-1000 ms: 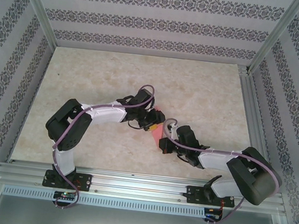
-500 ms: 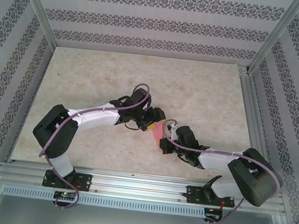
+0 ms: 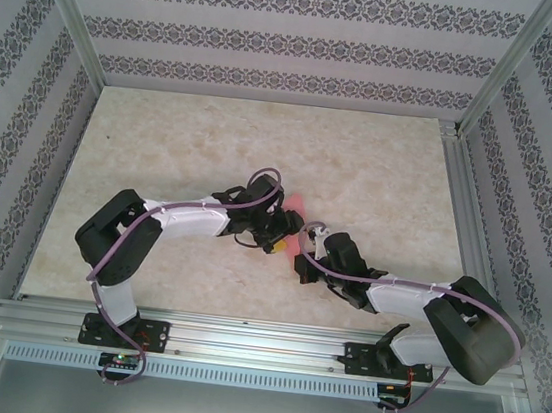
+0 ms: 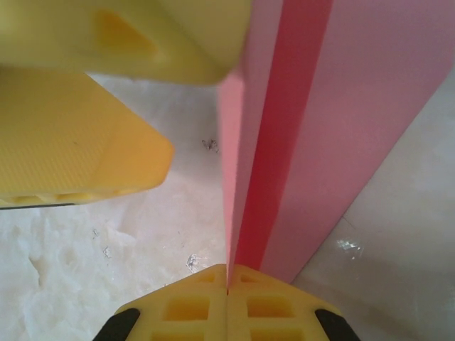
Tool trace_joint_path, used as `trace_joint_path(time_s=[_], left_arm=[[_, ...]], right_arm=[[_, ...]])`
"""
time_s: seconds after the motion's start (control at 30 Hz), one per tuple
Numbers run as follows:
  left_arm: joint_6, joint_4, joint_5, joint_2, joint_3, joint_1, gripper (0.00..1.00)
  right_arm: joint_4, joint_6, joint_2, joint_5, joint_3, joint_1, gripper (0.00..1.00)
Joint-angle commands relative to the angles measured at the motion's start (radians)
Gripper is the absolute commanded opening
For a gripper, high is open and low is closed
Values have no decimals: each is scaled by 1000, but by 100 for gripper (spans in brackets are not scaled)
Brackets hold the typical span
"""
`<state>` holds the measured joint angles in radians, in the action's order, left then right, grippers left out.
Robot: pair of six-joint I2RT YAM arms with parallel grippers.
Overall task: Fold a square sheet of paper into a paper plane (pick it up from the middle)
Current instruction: Fold the wing for the fifth time at the center of the table.
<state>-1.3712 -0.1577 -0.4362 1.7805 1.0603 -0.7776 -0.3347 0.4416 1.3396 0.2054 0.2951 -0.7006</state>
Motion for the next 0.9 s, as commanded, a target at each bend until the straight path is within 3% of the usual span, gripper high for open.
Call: trace_joint_path(time_s=[0.0, 0.47, 0.87], left_arm=[[-13, 13, -14, 19, 27, -17, 64], [6, 29, -54, 57, 67, -19, 67], [72, 4, -18, 21, 82, -19, 72]], right_arm=[[-9, -27, -11, -25, 4, -14, 5], [-7, -53, 36, -26, 22, -25, 5], [-76, -56, 30, -32, -13, -26, 4]])
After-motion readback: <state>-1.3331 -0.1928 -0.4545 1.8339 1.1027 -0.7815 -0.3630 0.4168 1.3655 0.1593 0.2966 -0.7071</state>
